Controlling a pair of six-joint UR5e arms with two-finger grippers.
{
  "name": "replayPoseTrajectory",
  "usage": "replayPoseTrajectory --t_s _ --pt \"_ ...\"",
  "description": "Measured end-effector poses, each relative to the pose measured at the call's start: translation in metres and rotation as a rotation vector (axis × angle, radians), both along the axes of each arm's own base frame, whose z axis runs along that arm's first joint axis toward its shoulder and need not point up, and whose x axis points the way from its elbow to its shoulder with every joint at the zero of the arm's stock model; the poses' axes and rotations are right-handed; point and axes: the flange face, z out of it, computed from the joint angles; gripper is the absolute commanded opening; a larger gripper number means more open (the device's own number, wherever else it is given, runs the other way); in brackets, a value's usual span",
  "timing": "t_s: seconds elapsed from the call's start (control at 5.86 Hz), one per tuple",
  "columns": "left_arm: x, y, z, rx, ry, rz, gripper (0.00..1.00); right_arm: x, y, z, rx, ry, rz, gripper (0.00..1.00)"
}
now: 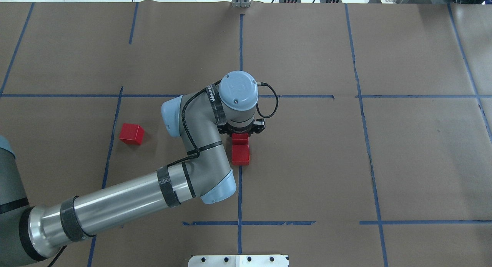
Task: Form red blocks into L shape at center
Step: 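Carry the cube with the left gripper and lower it beyond the center cube, then hold the cube against the center cube, then open the left gripper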
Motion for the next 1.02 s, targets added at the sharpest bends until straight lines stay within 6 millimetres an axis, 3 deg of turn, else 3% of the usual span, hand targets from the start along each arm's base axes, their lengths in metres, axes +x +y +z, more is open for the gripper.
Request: replayPoseTrajectory --t_s 1.02 --pt "-0.0009 0.0007 0.0001 -0.037 0.001 -0.031 0.36 0.0002 -0.0002 0.0 0.0 0.0 0.001 1.0"
